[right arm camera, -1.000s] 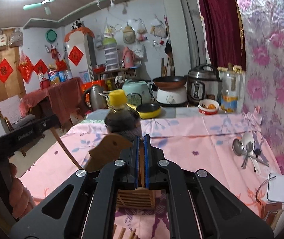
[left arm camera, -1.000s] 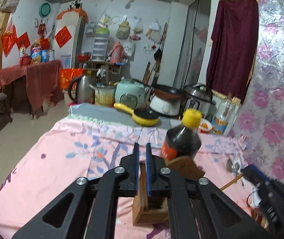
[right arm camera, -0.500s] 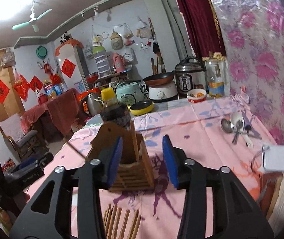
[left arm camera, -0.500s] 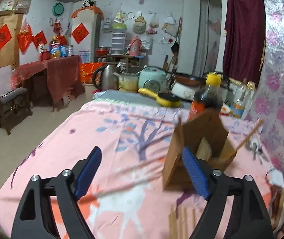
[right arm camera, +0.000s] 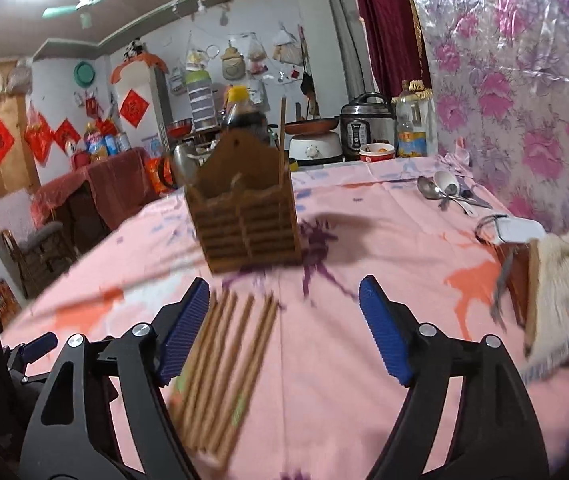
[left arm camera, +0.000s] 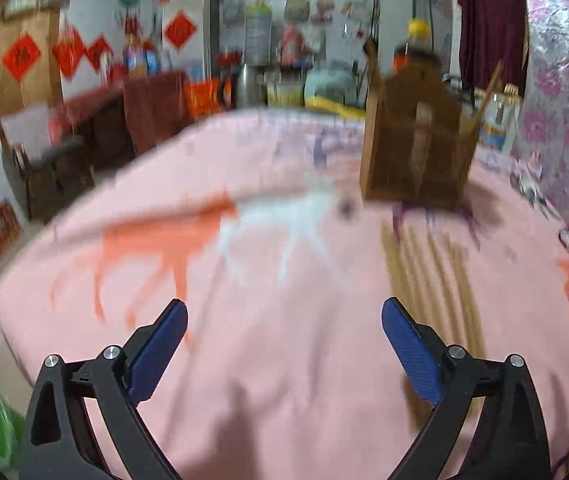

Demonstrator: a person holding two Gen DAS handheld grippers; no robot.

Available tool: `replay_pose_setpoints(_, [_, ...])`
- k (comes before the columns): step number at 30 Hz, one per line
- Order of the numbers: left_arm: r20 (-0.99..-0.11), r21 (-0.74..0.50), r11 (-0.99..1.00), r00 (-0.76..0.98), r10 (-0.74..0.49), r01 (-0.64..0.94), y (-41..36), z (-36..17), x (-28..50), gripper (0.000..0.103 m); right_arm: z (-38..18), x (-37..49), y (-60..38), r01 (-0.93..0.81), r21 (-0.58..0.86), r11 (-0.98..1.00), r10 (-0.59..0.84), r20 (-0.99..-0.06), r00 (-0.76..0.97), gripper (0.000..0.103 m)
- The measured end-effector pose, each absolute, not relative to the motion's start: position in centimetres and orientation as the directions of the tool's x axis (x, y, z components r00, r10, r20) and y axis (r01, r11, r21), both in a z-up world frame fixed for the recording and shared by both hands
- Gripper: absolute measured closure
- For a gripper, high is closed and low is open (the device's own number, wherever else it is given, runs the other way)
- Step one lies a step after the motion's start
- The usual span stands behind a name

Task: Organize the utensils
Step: 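Move both tools back down toward the loose chopsticks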

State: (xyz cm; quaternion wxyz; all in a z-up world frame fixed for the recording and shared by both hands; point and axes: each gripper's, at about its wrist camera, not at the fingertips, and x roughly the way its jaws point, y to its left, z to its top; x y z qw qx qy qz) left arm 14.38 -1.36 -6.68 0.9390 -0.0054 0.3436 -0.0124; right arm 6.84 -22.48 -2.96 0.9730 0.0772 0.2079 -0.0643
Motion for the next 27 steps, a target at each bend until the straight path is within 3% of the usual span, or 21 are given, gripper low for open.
replay_pose_setpoints(5, [-0.670,0.046,0.998,0.742,0.008,0.031,-1.2,-9.0,12.6,0.007,-6.2,4.4,-20.4,0.115,-0.042,0.992,-0.122,-0.445,0.887,0.027])
replay_pose_setpoints(18, [-0.658,0.073,0.997,0.753,0.031,0.024,-1.6,-9.0,12.8,0.007,-8.2,5.1,-20.5,0.078,-0.027,0.997,-0.080,-0.533,0.842,0.027])
replay_pose_setpoints(27, [-0.714,0.008,0.999,0.700,0.030,-0.034,0.8,-10.0,14.3,0.007,-9.1,5.4,-19.8,0.036,-0.051,0.998,-0.059,-0.578,0.814,0.027])
